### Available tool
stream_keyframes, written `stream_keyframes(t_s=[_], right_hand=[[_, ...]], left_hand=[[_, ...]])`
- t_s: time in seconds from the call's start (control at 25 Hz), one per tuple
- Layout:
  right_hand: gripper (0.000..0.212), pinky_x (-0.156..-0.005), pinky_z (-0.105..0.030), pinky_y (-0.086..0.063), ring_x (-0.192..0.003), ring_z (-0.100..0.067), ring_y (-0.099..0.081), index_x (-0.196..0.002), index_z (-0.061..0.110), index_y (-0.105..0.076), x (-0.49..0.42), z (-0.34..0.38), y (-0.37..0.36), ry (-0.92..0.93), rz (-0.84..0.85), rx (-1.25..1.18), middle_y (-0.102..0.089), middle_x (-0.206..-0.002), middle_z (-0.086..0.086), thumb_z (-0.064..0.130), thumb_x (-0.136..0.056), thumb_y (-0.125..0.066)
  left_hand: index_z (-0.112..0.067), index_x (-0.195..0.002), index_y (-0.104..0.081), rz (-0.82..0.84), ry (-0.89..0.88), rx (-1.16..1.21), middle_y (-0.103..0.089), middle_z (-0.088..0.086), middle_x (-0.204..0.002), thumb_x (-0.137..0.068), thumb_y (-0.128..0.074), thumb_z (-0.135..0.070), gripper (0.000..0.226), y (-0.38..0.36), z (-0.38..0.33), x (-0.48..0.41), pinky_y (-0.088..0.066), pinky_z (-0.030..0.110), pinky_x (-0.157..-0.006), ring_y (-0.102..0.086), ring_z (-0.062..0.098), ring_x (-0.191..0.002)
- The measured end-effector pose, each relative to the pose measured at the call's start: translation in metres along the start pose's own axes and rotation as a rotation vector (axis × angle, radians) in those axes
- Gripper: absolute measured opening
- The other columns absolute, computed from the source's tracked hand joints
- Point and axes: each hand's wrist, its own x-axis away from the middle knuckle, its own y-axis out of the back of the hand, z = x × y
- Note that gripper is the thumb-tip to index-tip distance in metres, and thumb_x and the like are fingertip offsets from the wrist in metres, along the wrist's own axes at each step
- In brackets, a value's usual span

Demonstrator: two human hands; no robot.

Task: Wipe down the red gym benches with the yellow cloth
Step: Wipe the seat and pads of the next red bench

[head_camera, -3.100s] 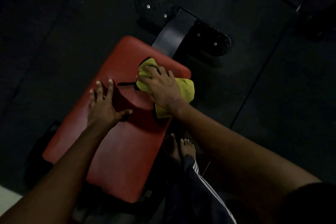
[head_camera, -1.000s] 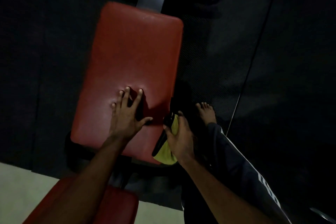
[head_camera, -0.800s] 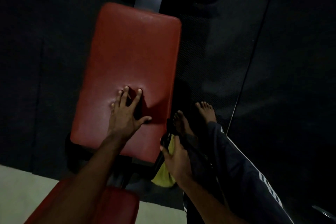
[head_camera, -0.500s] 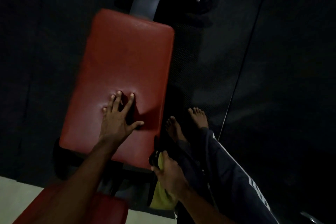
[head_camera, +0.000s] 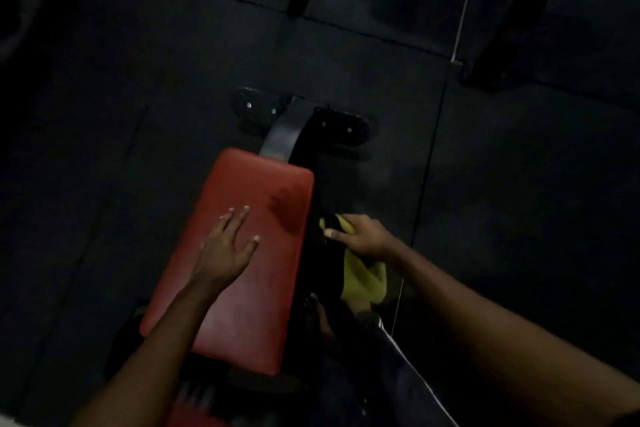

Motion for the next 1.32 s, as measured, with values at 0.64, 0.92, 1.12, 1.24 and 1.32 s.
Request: stream_keyframes(t_s=[0.64,0.92,1.12,1.24,1.32], right_hand=[[0.036,-0.088,-0.034,-0.053,-0.100,-0.013,-0.066,-0.119,0.034,-0.072,0.232,0.240,0.363,0.388,-0.550,0.167,-0.072,-0.105,0.006,0.052,-0.087,-0.072],[0.032,-0.083,-0.031,-0.050,-0.098,-0.014,-0.066,-0.116,0.035,-0.072,0.341,0.259,0.488,0.459,-0.826,0.163,-0.071,-0.104,0.005,0.050,-0.088,-0.072],[0.033,-0.090,-0.033,-0.048,-0.105,-0.018,-0.064,-0.117,0.026,-0.073,0.380,0.240,0.567,0.472,-0.938,0.167,-0.065,-0.100,0.006,0.043,-0.089,-0.072],[0.032,-0.100,-0.036,-0.042,-0.102,-0.015,-0.054,-0.119,0.019,-0.071,0.387,0.227,0.621,0.465,-0.975,0.216,-0.051,-0.099,0.009,0.038,-0.093,-0.070],[0.029,-0.085,-0.031,-0.044,-0.098,-0.017,-0.060,-0.111,0.027,-0.073,0.387,0.216,0.663,0.451,-1.012,0.233,-0.057,-0.087,0.016,0.046,-0.090,-0.070]], left_hand=[[-0.027,-0.153,-0.042,-0.333,-0.461,0.090,-0.038,0.007,-0.159,-0.093,-0.070,-0.032,0.066,0.306,-0.306,0.034,-0.026,0.031,-0.119,-0.036,0.020,-0.147],[-0.028,-0.152,-0.043,-0.459,-0.678,0.081,-0.038,0.005,-0.159,-0.093,-0.071,-0.030,0.065,0.383,-0.426,0.031,-0.026,0.029,-0.117,-0.036,0.019,-0.147],[-0.029,-0.153,-0.040,-0.489,-0.795,0.076,-0.034,0.005,-0.162,-0.093,-0.071,-0.028,0.068,0.397,-0.522,0.010,-0.027,0.030,-0.116,-0.035,0.020,-0.147],[-0.030,-0.154,-0.039,-0.493,-0.837,0.062,-0.033,0.005,-0.162,-0.093,-0.071,-0.028,0.068,0.401,-0.579,-0.017,-0.029,0.037,-0.118,-0.035,0.022,-0.147],[-0.030,-0.154,-0.039,-0.496,-0.856,0.066,-0.033,0.005,-0.162,-0.094,-0.070,-0.029,0.069,0.402,-0.618,-0.040,-0.031,0.039,-0.119,-0.035,0.023,-0.147]])
